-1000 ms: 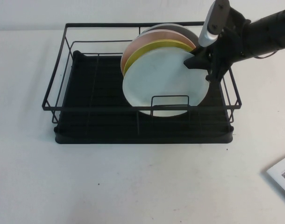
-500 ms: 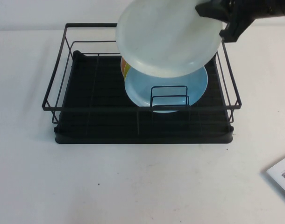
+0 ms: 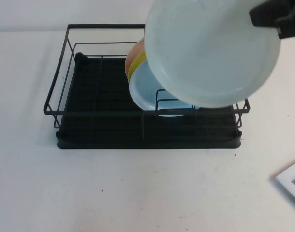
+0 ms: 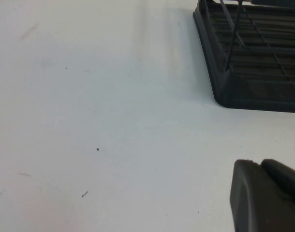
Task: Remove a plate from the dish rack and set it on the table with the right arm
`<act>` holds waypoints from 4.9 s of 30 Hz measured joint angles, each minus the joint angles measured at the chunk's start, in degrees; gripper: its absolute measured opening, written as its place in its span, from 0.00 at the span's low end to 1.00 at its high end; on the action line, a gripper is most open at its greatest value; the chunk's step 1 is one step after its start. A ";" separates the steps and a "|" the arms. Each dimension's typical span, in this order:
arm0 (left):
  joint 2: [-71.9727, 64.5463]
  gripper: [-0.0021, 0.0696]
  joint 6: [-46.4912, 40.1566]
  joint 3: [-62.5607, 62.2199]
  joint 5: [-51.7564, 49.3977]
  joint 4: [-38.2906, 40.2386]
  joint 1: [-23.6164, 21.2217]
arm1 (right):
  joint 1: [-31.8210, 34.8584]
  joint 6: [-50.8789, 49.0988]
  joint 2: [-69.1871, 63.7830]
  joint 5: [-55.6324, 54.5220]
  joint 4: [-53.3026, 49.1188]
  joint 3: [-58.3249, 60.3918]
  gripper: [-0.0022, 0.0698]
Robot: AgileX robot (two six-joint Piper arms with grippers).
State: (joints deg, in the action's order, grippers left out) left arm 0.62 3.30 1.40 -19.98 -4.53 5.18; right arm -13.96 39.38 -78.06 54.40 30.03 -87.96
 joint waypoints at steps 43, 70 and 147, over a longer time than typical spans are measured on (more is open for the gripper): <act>0.00 0.02 0.00 0.00 0.00 0.00 0.00 | -4.96 -4.43 -14.67 -19.63 37.68 46.35 0.11; 0.00 0.02 0.00 0.00 0.00 0.00 0.00 | -4.96 -4.21 -11.64 -24.37 34.09 44.11 0.47; 0.00 0.02 0.00 0.00 0.00 0.00 0.00 | 12.63 -13.77 78.50 -45.28 -7.29 89.62 0.00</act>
State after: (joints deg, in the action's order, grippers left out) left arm 0.62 3.30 1.40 -19.98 -4.53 5.18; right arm -1.33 25.61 0.44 9.12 22.73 1.65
